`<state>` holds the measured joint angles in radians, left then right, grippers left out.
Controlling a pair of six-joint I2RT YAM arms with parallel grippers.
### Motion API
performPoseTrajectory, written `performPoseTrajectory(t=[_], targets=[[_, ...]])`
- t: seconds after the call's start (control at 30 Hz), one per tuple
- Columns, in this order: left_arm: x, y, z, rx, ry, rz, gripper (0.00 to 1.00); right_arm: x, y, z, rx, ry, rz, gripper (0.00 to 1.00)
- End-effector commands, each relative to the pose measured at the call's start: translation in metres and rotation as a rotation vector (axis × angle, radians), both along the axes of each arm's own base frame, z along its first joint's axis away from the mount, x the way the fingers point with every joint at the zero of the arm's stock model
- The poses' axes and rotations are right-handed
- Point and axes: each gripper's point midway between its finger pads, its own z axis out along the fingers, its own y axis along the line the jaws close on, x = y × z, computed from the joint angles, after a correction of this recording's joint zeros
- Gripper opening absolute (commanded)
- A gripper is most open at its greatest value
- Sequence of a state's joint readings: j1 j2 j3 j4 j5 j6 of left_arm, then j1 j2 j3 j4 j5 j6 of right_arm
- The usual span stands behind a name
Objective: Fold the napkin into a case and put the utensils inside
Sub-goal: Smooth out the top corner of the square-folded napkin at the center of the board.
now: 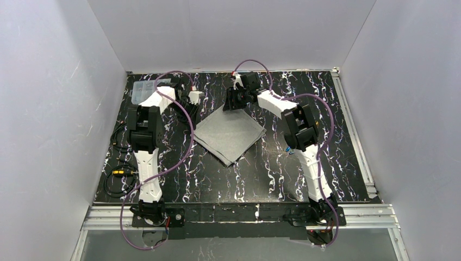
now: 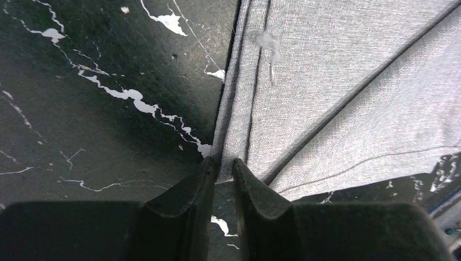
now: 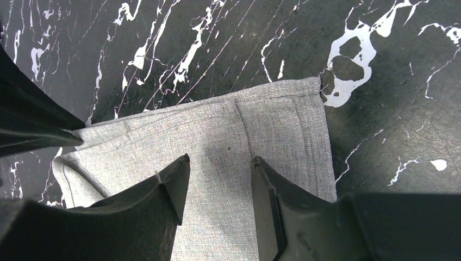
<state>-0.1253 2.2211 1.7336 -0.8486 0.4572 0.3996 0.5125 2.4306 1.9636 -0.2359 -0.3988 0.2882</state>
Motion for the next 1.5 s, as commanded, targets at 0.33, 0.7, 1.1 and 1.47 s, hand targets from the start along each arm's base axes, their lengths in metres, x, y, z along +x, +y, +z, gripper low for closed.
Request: performPoseTrajectory(t=[0.33, 0.7, 1.1, 1.47], targets=[[-0.003, 0.003, -0.008, 0.153, -0.099, -0.113, 0.14, 0.009, 0.009, 0.012, 0.036, -0.037, 0.013, 0.53], [-0.004, 0.004, -0.009, 0.155, -0.098, -0.125, 0.01, -0.007, 0.021, 0.001, 0.028, -0.016, 0.041, 0.47], [-0.007, 0.000, -0.010, 0.148, -0.093, -0.136, 0.01, -0.002, 0.021, 0.017, 0.028, -0.056, 0.015, 0.25], [-0.007, 0.003, -0.010, 0.157, -0.100, -0.148, 0.00, 0.008, 0.001, 0.033, -0.048, -0.148, -0.033, 0.20]])
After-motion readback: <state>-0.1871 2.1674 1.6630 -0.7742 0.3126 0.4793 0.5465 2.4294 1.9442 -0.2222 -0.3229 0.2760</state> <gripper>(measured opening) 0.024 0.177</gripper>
